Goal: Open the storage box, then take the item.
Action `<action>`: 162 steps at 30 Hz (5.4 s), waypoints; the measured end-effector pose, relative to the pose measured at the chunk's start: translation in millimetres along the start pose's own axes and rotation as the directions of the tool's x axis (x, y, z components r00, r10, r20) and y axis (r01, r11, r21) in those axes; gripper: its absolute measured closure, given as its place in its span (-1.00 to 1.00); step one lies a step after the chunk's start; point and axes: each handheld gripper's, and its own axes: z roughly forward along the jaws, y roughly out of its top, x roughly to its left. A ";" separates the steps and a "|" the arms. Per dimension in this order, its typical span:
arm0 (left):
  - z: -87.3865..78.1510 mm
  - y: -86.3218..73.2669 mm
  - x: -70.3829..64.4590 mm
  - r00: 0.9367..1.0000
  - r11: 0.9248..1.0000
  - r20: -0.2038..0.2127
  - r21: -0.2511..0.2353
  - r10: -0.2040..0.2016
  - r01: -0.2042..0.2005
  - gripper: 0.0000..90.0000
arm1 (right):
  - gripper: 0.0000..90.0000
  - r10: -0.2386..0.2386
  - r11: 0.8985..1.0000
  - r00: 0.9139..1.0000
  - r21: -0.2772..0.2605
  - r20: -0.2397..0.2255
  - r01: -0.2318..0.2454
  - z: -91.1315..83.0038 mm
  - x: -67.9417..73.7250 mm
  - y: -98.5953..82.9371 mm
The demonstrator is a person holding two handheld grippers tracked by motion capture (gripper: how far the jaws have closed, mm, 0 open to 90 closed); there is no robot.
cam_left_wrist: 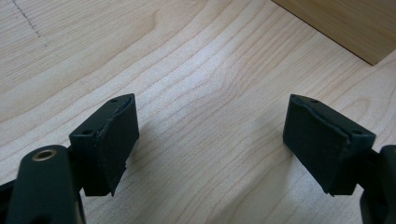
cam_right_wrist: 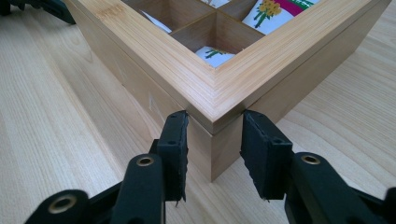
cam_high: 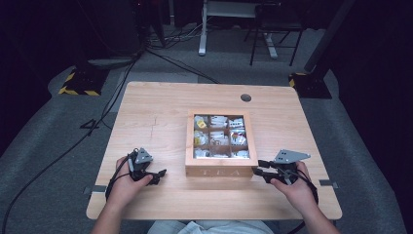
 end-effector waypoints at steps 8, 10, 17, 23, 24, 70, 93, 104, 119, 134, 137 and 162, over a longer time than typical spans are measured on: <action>0.0 0.0 0.0 1.000 1.000 0.000 0.000 0.000 0.000 -0.58 | 0.49 -0.012 1.000 1.000 0.013 0.010 0.012 -1.7 1.2 0.5; 0.0 0.1 0.1 1.000 1.000 0.000 0.000 0.000 0.000 -0.58 | 0.52 -0.015 1.000 1.000 0.016 0.015 0.015 -2.4 2.1 0.8; 0.1 0.9 0.2 1.000 1.000 -0.004 0.005 0.003 -0.003 -0.58 | 0.64 0.015 0.999 1.000 -0.029 0.002 -0.015 -9.2 1.0 5.5; 0.1 0.9 0.2 1.000 1.000 -0.004 0.005 0.003 -0.003 -0.58 | 0.64 0.020 0.998 1.000 -0.060 0.001 -0.020 -17.4 -0.7 14.9; 0.1 0.9 0.1 1.000 1.000 -0.004 0.005 0.003 -0.003 -0.58 | 0.64 0.028 0.997 1.000 -0.067 -0.006 -0.028 -18.2 -1.5 16.4; 6.8 7.7 0.6 1.000 1.000 0.008 0.005 0.008 -0.008 -0.58 | 1.00 0.055 0.971 0.998 -0.236 0.023 -0.048 -30.5 -13.9 73.3; 12.2 13.5 3.0 0.999 1.000 0.032 0.008 0.028 -0.028 -0.58 | 1.00 0.034 0.961 0.996 -0.277 0.080 -0.011 -27.0 -23.8 109.9; 16.1 17.7 8.5 0.998 0.999 0.053 0.012 0.046 -0.047 -0.62 | 1.00 0.015 0.964 0.995 -0.265 0.102 0.013 -18.8 -20.0 118.9; 7.6 17.1 10.7 0.996 1.000 0.084 0.011 0.025 -0.026 -0.44 | 1.00 0.017 0.961 0.996 -0.276 0.091 0.009 -18.4 -22.8 119.7; -21.4 33.9 2.4 0.994 0.999 0.099 -0.021 0.037 -0.035 -0.38 | 1.00 0.020 0.961 0.997 -0.278 0.075 0.001 -18.7 -24.8 119.7; -27.1 37.8 0.2 0.994 0.999 0.105 -0.038 0.039 -0.035 -0.37 | 1.00 0.021 0.961 0.997 -0.277 0.072 -0.001 -18.8 -25.1 119.7; -54.4 74.1 -24.0 0.978 0.987 0.173 -0.132 0.113 -0.090 -0.32 | 1.00 0.022 0.961 0.997 -0.276 0.068 -0.002 -19.4 -25.5 120.3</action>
